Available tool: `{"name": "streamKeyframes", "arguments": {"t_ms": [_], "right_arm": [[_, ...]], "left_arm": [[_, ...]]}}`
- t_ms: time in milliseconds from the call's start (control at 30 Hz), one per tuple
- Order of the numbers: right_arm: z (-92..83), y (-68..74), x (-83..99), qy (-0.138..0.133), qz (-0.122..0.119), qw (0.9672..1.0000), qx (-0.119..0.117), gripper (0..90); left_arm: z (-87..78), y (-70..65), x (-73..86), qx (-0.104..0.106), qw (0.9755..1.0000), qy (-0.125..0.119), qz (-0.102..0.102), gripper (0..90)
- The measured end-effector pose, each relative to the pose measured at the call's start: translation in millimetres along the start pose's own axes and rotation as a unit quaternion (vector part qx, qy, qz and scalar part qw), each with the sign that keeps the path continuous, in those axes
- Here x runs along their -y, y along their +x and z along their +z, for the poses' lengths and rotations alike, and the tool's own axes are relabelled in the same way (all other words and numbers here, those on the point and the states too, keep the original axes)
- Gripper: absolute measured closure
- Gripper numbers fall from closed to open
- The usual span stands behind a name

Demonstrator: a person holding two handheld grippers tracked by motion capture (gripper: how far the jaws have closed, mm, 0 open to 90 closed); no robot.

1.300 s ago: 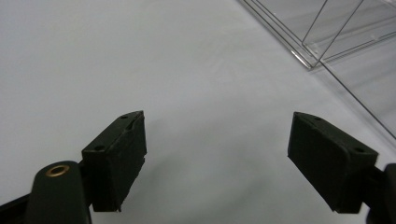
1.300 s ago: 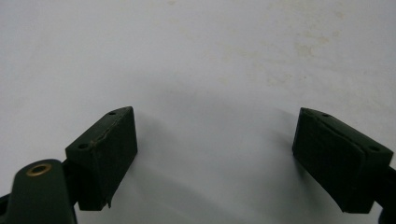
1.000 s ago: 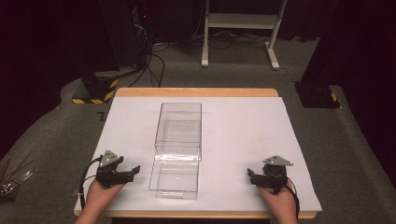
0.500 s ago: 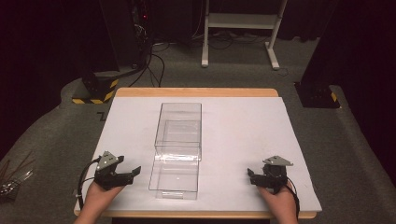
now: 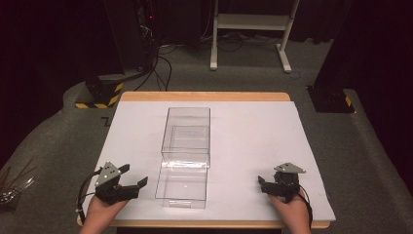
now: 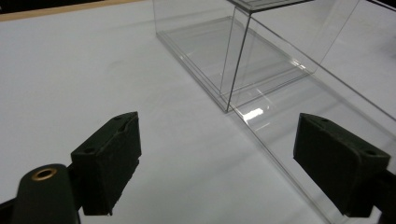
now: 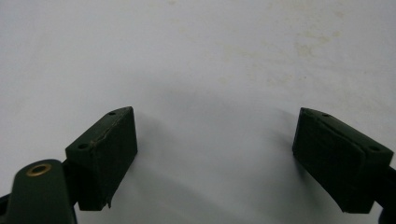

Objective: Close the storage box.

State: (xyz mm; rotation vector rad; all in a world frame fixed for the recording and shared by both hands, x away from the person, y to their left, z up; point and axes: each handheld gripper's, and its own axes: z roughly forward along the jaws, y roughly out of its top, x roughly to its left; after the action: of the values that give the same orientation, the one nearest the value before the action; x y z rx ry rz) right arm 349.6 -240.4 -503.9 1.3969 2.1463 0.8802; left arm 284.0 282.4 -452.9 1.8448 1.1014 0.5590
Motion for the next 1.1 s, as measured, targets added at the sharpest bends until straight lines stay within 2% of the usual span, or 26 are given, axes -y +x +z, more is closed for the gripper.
{"name": "streamKeyframes", "arguments": {"t_ms": [300, 500, 800, 1100], "right_arm": [[-0.1, -0.1, 0.0, 0.000, 0.000, 1.0000, -0.001, 13.9], [-0.1, -0.1, 0.0, 0.000, 0.000, 1.0000, -0.001, 13.9], [0.0, 0.0, 0.0, 0.000, 0.000, 1.0000, 0.000, 13.9], [0.0, -0.1, 0.0, 0.000, 0.000, 1.0000, -0.001, 13.9]], "left_arm": [[-8.0, -9.6, -0.4, 0.009, 0.9999, -0.010, 0.005, 15.7], [-14.1, -16.2, -4.6, 0.024, 0.9994, -0.025, 0.001, 15.9], [-27.5, -31.1, 2.6, 0.049, 0.9982, -0.036, -0.005, 15.9], [-25.6, -40.6, 2.0, 0.073, 0.9966, -0.036, 0.004, 15.4]]}}
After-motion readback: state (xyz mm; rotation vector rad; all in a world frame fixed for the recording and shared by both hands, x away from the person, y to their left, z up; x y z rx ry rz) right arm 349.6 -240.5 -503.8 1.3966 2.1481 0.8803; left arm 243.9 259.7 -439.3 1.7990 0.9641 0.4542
